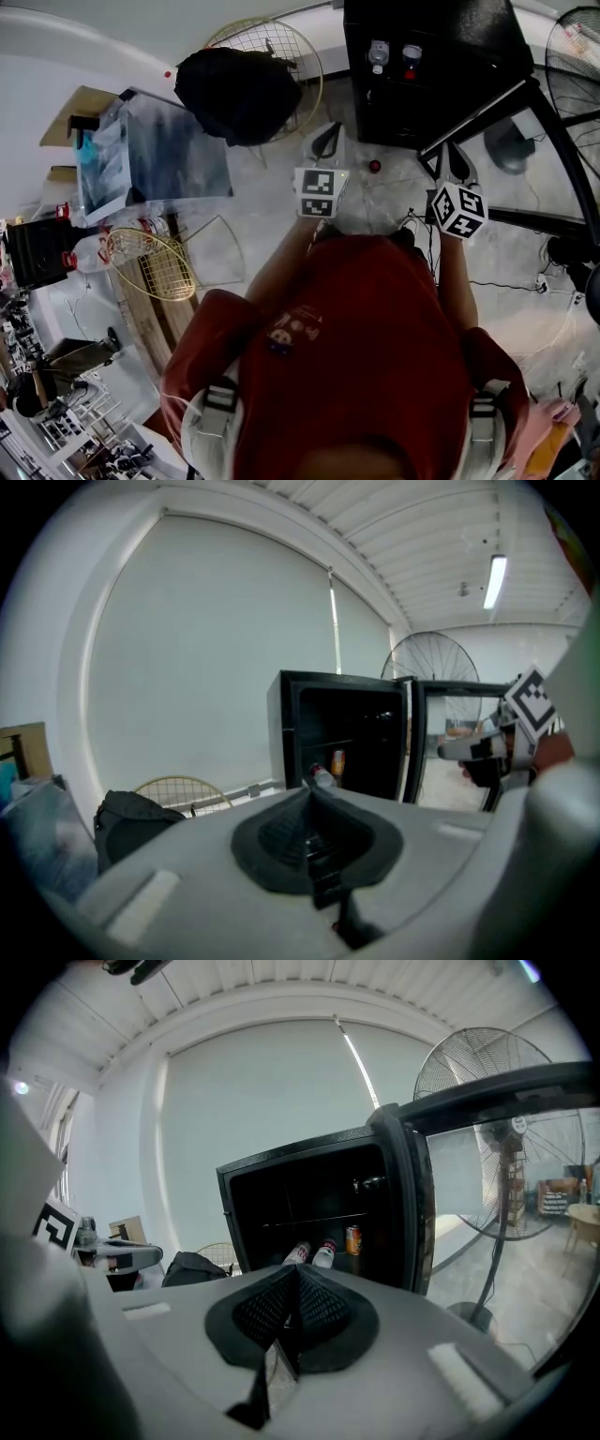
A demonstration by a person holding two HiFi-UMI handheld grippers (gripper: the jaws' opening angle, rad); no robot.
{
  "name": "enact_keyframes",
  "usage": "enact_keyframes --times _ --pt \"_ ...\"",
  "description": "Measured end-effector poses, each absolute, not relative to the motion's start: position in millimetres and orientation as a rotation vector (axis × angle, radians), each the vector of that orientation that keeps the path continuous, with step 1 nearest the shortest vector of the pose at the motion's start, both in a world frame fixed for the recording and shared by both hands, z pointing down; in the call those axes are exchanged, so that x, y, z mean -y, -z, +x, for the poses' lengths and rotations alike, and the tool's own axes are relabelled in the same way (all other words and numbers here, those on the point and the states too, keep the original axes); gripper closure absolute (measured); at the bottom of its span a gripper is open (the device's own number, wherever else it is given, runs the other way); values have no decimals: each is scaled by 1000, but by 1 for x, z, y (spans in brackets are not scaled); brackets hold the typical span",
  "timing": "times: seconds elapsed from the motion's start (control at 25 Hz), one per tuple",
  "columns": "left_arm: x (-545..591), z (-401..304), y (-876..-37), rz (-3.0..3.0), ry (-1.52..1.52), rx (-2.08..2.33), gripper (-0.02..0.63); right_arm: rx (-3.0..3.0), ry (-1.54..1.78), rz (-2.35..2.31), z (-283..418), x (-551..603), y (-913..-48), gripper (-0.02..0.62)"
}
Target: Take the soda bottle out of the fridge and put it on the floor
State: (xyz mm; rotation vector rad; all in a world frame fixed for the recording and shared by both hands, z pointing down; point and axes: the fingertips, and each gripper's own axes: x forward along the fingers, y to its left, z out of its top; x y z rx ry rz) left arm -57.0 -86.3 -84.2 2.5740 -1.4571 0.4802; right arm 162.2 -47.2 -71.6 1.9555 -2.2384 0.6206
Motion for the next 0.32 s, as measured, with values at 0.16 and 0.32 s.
enact_keyframes --times 0.16,0.32 --pt "87 -56 88 2576 -466 1460 606 2238 -620 1954 162 48 70 595" --pt "88 -56 89 2573 -452 1466 606 2239 -608 1956 164 50 71 595"
